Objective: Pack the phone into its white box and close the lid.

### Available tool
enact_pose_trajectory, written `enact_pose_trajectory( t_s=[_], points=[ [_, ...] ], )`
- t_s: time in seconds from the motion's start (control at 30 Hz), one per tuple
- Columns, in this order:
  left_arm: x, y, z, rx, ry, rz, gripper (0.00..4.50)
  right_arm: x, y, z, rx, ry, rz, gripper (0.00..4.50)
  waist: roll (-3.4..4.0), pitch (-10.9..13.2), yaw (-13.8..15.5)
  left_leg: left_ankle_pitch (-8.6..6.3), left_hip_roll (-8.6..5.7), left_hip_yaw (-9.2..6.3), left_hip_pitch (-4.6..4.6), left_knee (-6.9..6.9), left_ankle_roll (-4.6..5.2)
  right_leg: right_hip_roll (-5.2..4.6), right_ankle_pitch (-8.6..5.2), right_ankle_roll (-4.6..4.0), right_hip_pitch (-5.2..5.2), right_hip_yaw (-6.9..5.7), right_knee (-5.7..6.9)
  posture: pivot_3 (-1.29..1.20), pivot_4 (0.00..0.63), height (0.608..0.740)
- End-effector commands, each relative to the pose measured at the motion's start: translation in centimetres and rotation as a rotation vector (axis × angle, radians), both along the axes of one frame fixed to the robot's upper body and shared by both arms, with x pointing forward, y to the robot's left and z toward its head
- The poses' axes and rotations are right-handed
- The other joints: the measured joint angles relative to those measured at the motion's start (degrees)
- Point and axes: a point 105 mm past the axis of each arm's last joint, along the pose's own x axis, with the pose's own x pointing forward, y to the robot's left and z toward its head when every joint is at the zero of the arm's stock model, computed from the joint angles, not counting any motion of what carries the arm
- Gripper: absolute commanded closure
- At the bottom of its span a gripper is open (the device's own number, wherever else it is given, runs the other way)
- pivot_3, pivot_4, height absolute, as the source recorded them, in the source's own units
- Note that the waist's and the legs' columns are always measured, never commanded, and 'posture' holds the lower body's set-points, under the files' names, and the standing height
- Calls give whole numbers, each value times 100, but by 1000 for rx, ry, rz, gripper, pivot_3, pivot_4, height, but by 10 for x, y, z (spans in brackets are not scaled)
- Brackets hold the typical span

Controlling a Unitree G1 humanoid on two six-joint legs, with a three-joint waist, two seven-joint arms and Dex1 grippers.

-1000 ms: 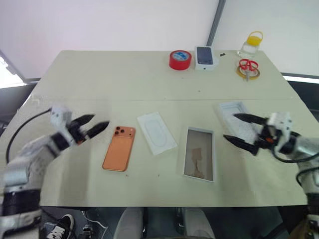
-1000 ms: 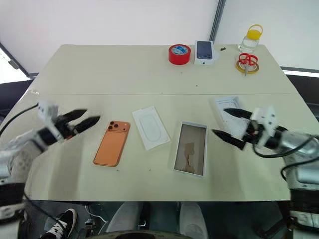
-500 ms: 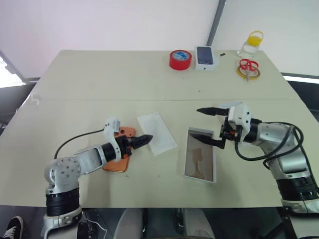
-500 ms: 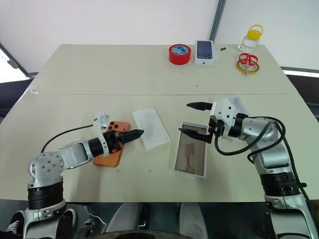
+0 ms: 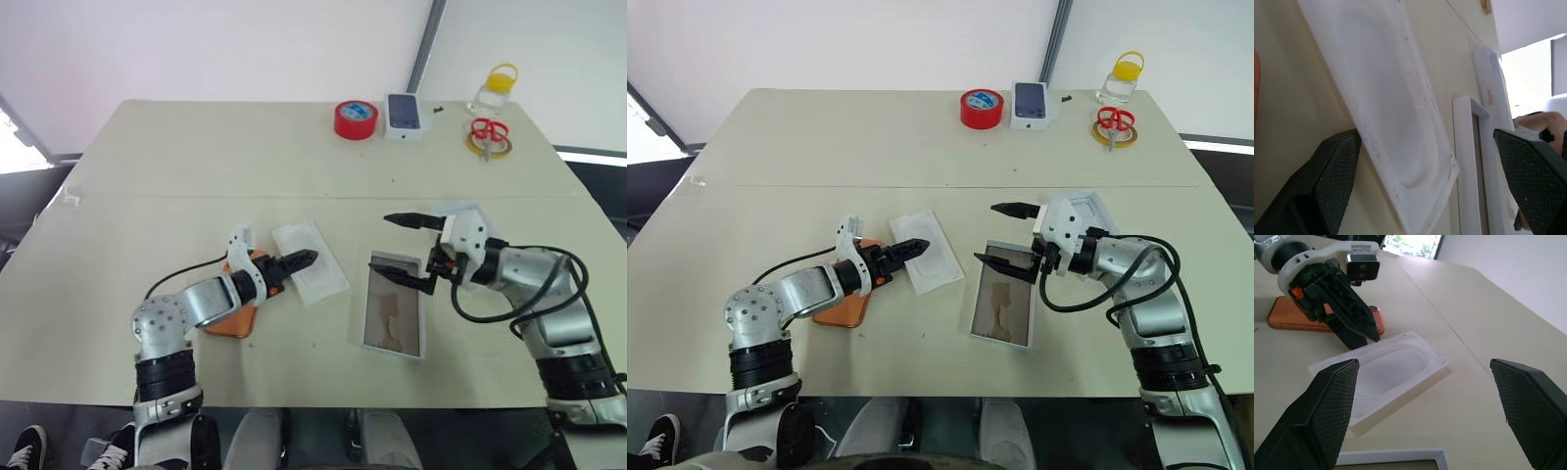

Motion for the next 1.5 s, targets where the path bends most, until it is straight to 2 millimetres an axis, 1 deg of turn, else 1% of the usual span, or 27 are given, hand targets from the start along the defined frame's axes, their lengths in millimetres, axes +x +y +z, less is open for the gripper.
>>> enact_pose_trajectory(
  t_s=[0.03, 0.1, 0.2, 0.23, 0.27, 0.3, 0.4, 0.47, 0.53, 0.6, 0.63, 0.77, 0.83, 0.9, 0.97, 1.0, 1.07, 1.17, 1.2, 1.23, 1.3, 1.4, 1.5],
  points=[
    [-4, 6, -25, 28, 94, 23, 562, -6, -1, 15, 11, -72, -7, 0, 2, -2, -6, 0, 0, -1, 1, 0, 0, 0, 0, 0, 1, 0, 1, 0, 150, 740],
    [-6, 9, -29, 32, 111, 20, 1422, -6, -5, 16, 13, -74, -21, 0, 3, -3, -7, 1, 2, -5, 3, 0, -1, 2, -1, -1, 3, -1, 0, 0, 150, 740],
    [-5, 11, -29, 32, 113, 24, 3005, -7, -9, 13, 0, -68, -30, 0, 3, -3, -7, 0, 1, -5, 1, -1, -1, 2, -1, -1, 3, -1, -4, 0, 150, 740],
    [-4, 11, -29, 38, 108, 25, 3471, -8, -10, 12, -6, -64, -30, 0, 5, -4, -3, 0, 1, -5, 0, -1, -1, 1, -1, -1, 3, -1, -5, 0, 150, 740],
    [-4, 12, -28, 43, 105, 26, 4059, -8, -11, 12, -9, -62, -30, 0, 9, -7, -3, 0, -1, -5, 3, -1, -1, -1, -1, -1, 7, -1, -6, 0, 150, 740],
    [-2, 13, -26, 24, 100, 37, 4460, -11, -12, 9, -22, -54, -23, 0, 12, -10, -3, 0, -2, -5, 7, -1, -1, -2, -1, -1, 10, -1, -6, 0, 150, 740],
    [0, 18, -22, 14, 85, 58, 4460, -23, -18, 0, -54, -4, 2, 0, 14, -11, -5, 0, -1, -12, 17, -1, 0, -1, -2, -1, 21, -6, -6, 0, 150, 740],
    [0, 21, -21, 19, 84, 68, 4460, -35, -17, -7, -48, 47, 33, 0, 14, -11, -5, 0, 1, -14, 17, -3, 0, 0, -2, -1, 21, -7, -7, 0, 150, 740],
    [3, 24, -18, 26, 57, 86, 4460, -54, -4, -16, -22, 108, 99, 0, 14, -11, -15, 0, 4, -13, 16, -3, 0, 3, -2, 0, 20, -7, -7, 0, 150, 740],
    [6, 23, -9, -7, 26, 89, 4460, -72, 11, -25, 17, 184, 156, 0, 14, -11, -15, 0, 9, -15, 15, -6, 0, 6, -3, -1, 17, -7, -6, 0, 150, 740],
    [7, 21, -4, -16, 6, 82, 4460, -78, 16, -29, 16, 207, 171, 0, 14, -11, -16, 0, 14, -14, 15, -5, -1, 10, -3, -1, 16, -7, -6, 0, 150, 740],
    [12, 16, 19, -67, -60, 68, 4460, -90, 23, -47, 5, 316, 173, 0, 3, -5, -3, 0, 12, -15, 7, -3, -1, 7, -3, 0, 11, -9, -7, 0, 150, 740],
    [14, 14, 27, -89, -75, 52, 4460, -92, 20, -63, -71, 345, 162, 0, -3, -2, 9, 0, 9, -16, 0, 0, -2, 4, -2, -1, 8, -11, -8, 0, 150, 740],
    [14, 13, 31, -62, -93, 30, 4460, -98, 15, -81, -181, 356, 177, 0, -3, -1, 14, 0, 2, -16, -3, 0, -1, -2, -2, 0, 6, -11, -9, 0, 150, 740],
    [15, 14, 31, -9, -107, 20, 4460, -97, 12, -87, -202, 356, 170, 0, -6, -1, 2, 0, -2, -16, -4, -1, -1, -3, -3, 0, 7, -11, -15, 0, 150, 740],
    [16, 16, 29, 25, -101, 31, 4488, -95, 10, -88, -198, 364, 162, 252, -7, 0, -12, 0, -4, -16, -5, -2, -1, -3, -3, 0, 7, -11, -17, 0, 150, 740],
    [16, 19, 25, 63, -89, 33, 4500, -95, 4, -95, -261, 347, 169, 866, -9, 2, -14, 0, -5, -13, -4, -2, -1, -3, -3, 0, 5, -6, -16, 0, 150, 740],
    [18, 20, 24, 98, -93, 28, 4500, -92, -6, -104, -321, 333, 158, 2344, -13, 4, 1, 0, -5, -16, -2, -2, -1, -2, -2, 1, 6, -8, -13, 0, 150, 740],
    [18, 20, 26, 105, -104, 25, 4500, -91, -8, -105, -333, 321, 154, 2918, -14, 4, 1, 0, -5, -17, -2, -2, -1, -2, -3, 1, 6, -9, -13, 0, 150, 740],
    [20, 22, 28, 118, -123, 33, 4500, -90, -8, -105, -331, 315, 157, 3380, -14, 4, 1, 0, -5, -18, -2, -2, -1, -2, -3, 1, 6, -9, -13, 0, 150, 740],
    [24, 23, 30, 82, -119, 51, 4500, -89, -4, -99, -282, 313, 158, 4466, -17, 5, 4, 0, -5, -19, -2, -2, -2, -1, -3, 1, 8, -10, -14, 0, 150, 740],
    [27, 21, 43, 3, -160, 27, 4500, -78, 2, -91, -260, 264, 151, 4466, -21, 8, -3, 0, -5, -19, -3, -2, -2, -2, -2, 1, 7, -10, -14, 0, 150, 740],
    [32, 19, 70, -50, -246, 21, 4500, -63, 8, -89, -294, 192, 160, 4466, -36, 17, -10, 4, -5, -19, -3, -2, -8, -1, -2, 1, 4, -10, -12, 0, 150, 740]
  ],
)
